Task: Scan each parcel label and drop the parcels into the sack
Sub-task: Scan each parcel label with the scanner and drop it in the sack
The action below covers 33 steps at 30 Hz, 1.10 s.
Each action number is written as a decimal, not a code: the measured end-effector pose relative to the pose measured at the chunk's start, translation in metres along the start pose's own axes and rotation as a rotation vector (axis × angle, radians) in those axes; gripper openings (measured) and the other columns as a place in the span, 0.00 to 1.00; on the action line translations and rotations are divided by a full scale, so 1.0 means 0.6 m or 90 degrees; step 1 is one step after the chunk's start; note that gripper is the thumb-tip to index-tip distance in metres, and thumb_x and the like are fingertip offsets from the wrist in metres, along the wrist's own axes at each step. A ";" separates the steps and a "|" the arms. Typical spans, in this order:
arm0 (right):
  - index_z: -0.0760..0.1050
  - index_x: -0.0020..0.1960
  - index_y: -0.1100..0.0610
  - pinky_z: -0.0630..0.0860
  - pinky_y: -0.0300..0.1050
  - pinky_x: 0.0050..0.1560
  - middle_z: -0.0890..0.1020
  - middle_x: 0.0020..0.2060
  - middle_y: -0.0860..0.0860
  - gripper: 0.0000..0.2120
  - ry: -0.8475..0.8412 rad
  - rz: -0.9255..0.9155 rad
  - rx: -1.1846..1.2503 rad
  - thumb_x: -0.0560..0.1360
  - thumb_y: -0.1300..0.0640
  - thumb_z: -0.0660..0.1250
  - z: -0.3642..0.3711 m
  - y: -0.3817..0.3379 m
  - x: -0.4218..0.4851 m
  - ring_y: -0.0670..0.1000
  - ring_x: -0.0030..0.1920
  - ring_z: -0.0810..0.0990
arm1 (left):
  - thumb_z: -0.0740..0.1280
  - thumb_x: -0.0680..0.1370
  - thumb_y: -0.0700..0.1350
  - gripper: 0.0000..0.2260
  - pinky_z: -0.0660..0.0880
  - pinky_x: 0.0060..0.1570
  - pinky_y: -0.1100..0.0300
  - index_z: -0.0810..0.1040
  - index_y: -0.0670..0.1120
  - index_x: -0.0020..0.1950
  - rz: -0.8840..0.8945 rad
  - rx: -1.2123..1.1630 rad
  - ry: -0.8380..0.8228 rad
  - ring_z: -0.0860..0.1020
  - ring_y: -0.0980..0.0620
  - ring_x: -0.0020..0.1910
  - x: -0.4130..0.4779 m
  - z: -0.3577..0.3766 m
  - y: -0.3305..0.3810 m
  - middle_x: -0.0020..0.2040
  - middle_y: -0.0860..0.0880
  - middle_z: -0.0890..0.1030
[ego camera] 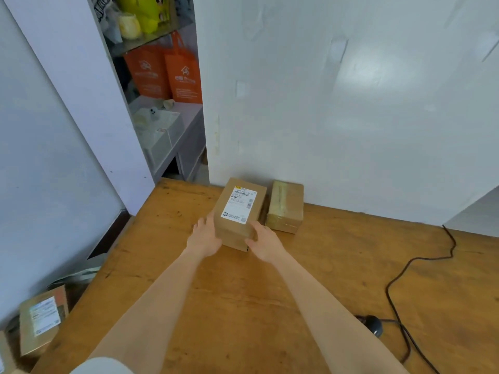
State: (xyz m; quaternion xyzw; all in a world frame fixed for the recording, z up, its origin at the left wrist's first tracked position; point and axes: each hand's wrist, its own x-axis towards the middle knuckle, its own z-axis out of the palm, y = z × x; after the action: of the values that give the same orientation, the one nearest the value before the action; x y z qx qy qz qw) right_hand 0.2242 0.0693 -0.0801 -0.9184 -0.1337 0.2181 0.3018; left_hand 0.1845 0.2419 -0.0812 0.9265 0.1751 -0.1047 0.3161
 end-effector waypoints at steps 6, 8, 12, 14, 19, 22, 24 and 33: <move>0.60 0.76 0.50 0.68 0.48 0.65 0.71 0.71 0.55 0.25 0.060 0.026 0.067 0.80 0.49 0.60 0.022 0.013 0.005 0.56 0.69 0.69 | 0.67 0.73 0.49 0.33 0.74 0.59 0.47 0.59 0.43 0.75 -0.064 -0.110 -0.018 0.75 0.43 0.61 -0.004 0.012 -0.010 0.67 0.42 0.73; 0.59 0.76 0.50 0.72 0.48 0.60 0.73 0.68 0.55 0.26 0.107 0.041 0.072 0.80 0.47 0.59 0.026 0.027 -0.005 0.56 0.65 0.73 | 0.64 0.74 0.52 0.33 0.74 0.59 0.49 0.58 0.42 0.76 -0.106 -0.211 -0.047 0.78 0.44 0.57 -0.018 0.019 -0.005 0.69 0.42 0.72; 0.56 0.77 0.53 0.71 0.50 0.61 0.72 0.68 0.57 0.30 0.145 0.099 0.034 0.80 0.43 0.58 0.027 0.055 -0.029 0.58 0.67 0.71 | 0.59 0.77 0.57 0.23 0.71 0.41 0.57 0.70 0.43 0.65 -0.150 -0.234 -0.152 0.84 0.51 0.39 -0.052 0.029 0.005 0.56 0.46 0.80; 0.58 0.77 0.54 0.69 0.52 0.64 0.71 0.69 0.57 0.31 0.143 0.126 0.011 0.79 0.42 0.59 0.027 0.073 -0.047 0.58 0.69 0.69 | 0.60 0.77 0.58 0.22 0.72 0.46 0.55 0.72 0.44 0.62 -0.180 -0.212 -0.241 0.83 0.53 0.40 -0.068 0.037 0.009 0.51 0.47 0.81; 0.68 0.70 0.54 0.73 0.46 0.55 0.78 0.62 0.52 0.29 0.128 0.125 0.048 0.76 0.39 0.62 0.025 0.130 -0.122 0.54 0.60 0.76 | 0.66 0.74 0.63 0.22 0.70 0.58 0.50 0.81 0.44 0.50 -0.212 -0.176 -0.361 0.79 0.52 0.54 -0.097 0.066 0.004 0.50 0.53 0.81; 0.69 0.69 0.52 0.71 0.40 0.48 0.79 0.61 0.48 0.28 0.124 0.119 0.121 0.75 0.39 0.65 0.020 0.164 -0.169 0.48 0.54 0.76 | 0.69 0.70 0.64 0.24 0.72 0.61 0.51 0.84 0.45 0.49 -0.215 -0.157 -0.466 0.80 0.53 0.55 -0.108 0.079 0.004 0.54 0.52 0.82; 0.69 0.69 0.51 0.70 0.37 0.45 0.78 0.61 0.47 0.28 0.117 0.123 0.150 0.74 0.38 0.65 0.017 0.184 -0.197 0.46 0.52 0.74 | 0.71 0.68 0.65 0.25 0.73 0.60 0.50 0.84 0.45 0.50 -0.225 -0.147 -0.503 0.81 0.52 0.55 -0.113 0.093 0.006 0.57 0.50 0.81; 0.70 0.67 0.46 0.73 0.28 0.46 0.80 0.57 0.40 0.23 0.196 0.095 0.315 0.74 0.43 0.68 0.050 0.224 -0.296 0.35 0.52 0.77 | 0.83 0.53 0.56 0.43 0.72 0.57 0.50 0.72 0.52 0.66 -0.234 -0.332 -0.494 0.76 0.52 0.61 -0.143 0.140 0.023 0.64 0.52 0.76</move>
State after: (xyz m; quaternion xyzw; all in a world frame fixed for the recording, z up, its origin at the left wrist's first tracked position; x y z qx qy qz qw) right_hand 0.0708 -0.0876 -0.1271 -0.8465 0.0388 0.1235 0.5165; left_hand 0.1042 0.1570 -0.1127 0.6633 0.2252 -0.4485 0.5551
